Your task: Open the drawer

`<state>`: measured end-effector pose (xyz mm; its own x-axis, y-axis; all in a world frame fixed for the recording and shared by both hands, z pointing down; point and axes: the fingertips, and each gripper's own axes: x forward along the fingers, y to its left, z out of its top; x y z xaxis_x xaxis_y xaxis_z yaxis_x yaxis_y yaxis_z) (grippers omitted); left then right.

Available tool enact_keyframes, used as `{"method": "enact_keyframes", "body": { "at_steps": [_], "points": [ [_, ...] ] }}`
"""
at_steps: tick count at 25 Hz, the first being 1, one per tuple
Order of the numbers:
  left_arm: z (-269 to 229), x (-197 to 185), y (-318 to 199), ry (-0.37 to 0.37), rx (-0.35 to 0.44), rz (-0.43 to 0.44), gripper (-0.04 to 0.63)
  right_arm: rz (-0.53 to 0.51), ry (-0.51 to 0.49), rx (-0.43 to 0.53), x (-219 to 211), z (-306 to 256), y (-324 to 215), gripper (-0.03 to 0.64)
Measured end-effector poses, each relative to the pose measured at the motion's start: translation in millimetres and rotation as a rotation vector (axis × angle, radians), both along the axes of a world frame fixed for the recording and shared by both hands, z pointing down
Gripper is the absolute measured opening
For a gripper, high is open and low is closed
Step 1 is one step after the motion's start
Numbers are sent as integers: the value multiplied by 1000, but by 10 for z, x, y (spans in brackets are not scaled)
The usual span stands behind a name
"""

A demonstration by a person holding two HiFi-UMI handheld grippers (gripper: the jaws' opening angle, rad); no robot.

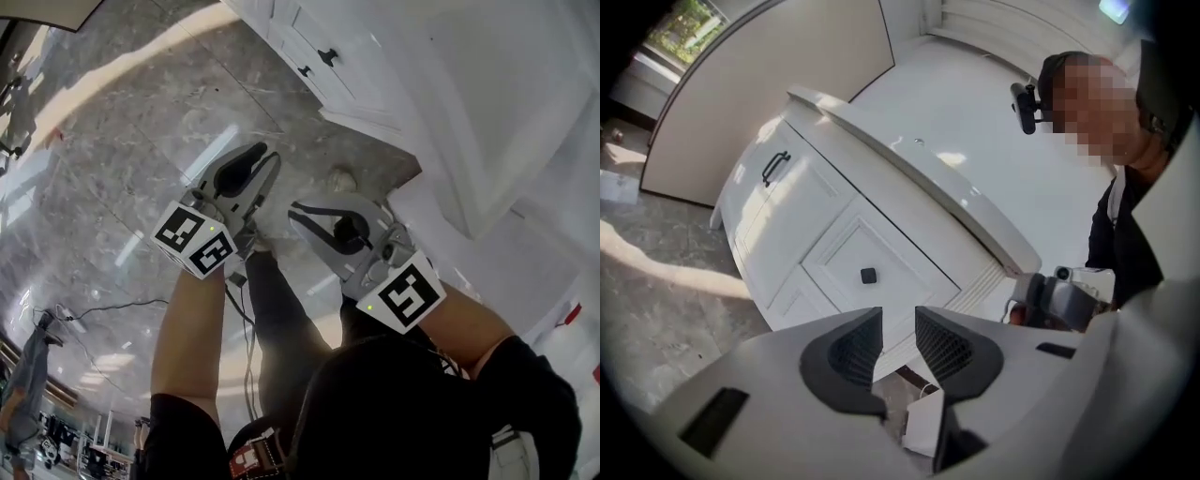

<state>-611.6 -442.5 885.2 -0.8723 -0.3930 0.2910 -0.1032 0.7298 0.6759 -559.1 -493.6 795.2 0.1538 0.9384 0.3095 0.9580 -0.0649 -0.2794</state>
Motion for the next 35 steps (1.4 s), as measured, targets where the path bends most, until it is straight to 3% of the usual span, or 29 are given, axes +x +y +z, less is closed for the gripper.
{"method": "enact_keyframes", "body": {
  "at_steps": [5,9,12,17,24,32,33,34,35],
  "points": [
    [297,-412,-60,-26,78,27,179,-3,1,15,41,238,-178,0],
    [446,-685,-99,-26,101,61,212,-39,20,73,95,327,-288,0],
    [486,-967,-12,-52,116,49,212,-98,-12,95,38,364,-263,0],
    [416,-1308,145,-96,191,14,213,-105,-24,86,50,332,-134,0],
    [489,-1532,-48,-48,183,83,212,-109,-45,96,-17,304,-48,0],
    [489,-1697,-129,-41,181,123,210,-28,-22,104,-271,387,-78,0],
    [509,-1686,-117,-33,188,118,196,-21,-21,104,-278,394,-83,0],
    [534,-1676,-103,-24,194,109,132,-15,-20,104,-281,400,-88,0],
    [555,-1670,-96,-18,195,103,130,-11,-19,104,-283,406,-92,0]
  ]
}}
